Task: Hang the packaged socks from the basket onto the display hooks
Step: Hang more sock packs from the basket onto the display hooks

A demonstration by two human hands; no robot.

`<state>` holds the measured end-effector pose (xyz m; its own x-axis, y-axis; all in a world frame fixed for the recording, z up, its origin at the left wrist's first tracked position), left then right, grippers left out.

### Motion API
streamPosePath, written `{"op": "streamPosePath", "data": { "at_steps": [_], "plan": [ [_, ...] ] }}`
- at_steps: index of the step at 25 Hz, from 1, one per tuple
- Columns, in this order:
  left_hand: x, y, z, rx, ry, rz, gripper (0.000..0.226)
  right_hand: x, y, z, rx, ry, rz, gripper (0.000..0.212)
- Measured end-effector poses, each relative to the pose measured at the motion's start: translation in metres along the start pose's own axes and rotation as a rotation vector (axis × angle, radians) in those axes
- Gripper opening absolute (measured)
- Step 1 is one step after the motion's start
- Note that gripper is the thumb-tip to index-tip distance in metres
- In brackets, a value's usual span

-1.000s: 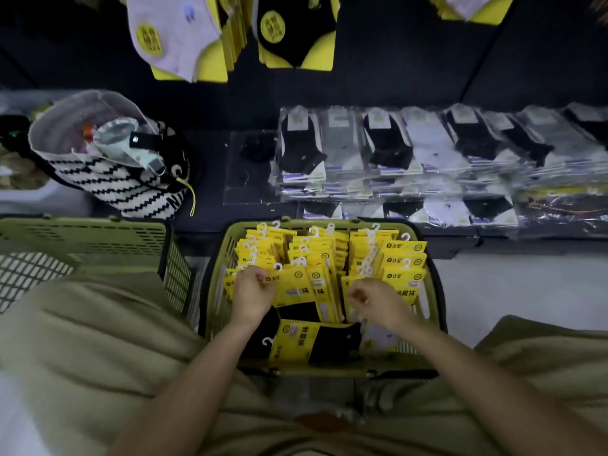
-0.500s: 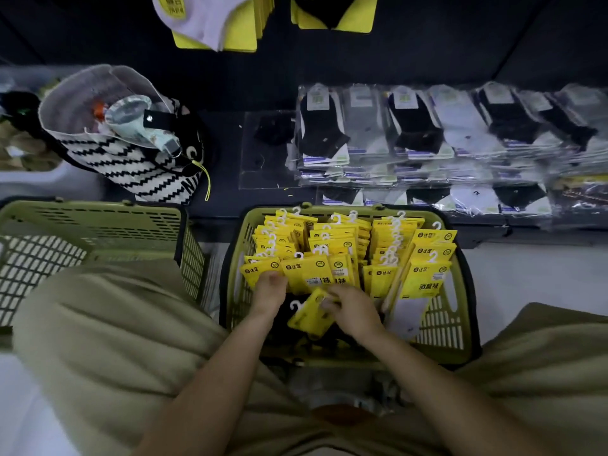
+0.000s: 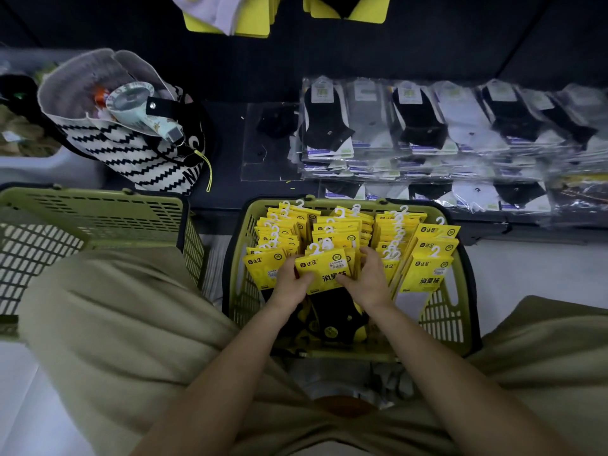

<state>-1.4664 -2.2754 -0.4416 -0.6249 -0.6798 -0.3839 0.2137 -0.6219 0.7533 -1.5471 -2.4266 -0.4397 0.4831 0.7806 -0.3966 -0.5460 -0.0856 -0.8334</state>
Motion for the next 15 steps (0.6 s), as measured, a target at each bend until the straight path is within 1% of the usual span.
{"op": "streamPosePath", "data": {
  "at_steps": [2,5,7,9,11,13,15],
  "plan": [
    [0.006,-0.001,0.000,-0.024,-0.025,0.029,0.045,0.006,-0.001,-0.003,0.019,-0.095,0.005,0.081],
    [0.011,-0.006,-0.002,-0.079,-0.033,0.067,0.044,0.006,0.001,-0.004,0.050,-0.107,0.059,0.081],
    [0.013,-0.007,-0.003,-0.066,-0.081,-0.004,0.044,0.006,0.004,-0.002,0.064,-0.119,0.034,0.079],
    [0.014,-0.007,-0.003,-0.053,-0.135,-0.049,0.052,0.005,0.005,-0.002,0.082,-0.142,-0.011,0.075],
    [0.010,-0.006,-0.002,-0.057,-0.127,-0.035,0.063,0.000,0.001,-0.001,0.083,-0.169,-0.028,0.074],
    [0.004,0.002,0.000,-0.039,-0.096,-0.006,0.067,-0.009,-0.007,0.000,0.073,-0.194,-0.082,0.068],
    [0.000,0.012,-0.003,0.007,-0.072,-0.019,0.064,-0.021,-0.015,-0.001,0.061,-0.215,-0.145,0.056]
  ]
}}
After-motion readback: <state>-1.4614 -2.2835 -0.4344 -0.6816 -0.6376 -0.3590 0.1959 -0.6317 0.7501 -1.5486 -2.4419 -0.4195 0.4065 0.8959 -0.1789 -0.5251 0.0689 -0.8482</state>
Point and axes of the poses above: each hand's wrist, its own z-axis away from the middle knuckle, its own x-axis out of the palm, y = z × x, the point moved 7 cm from there along -z, towards the middle knuckle, and after that the axes turned 15 degrees about -z, right-handed, at the moved point
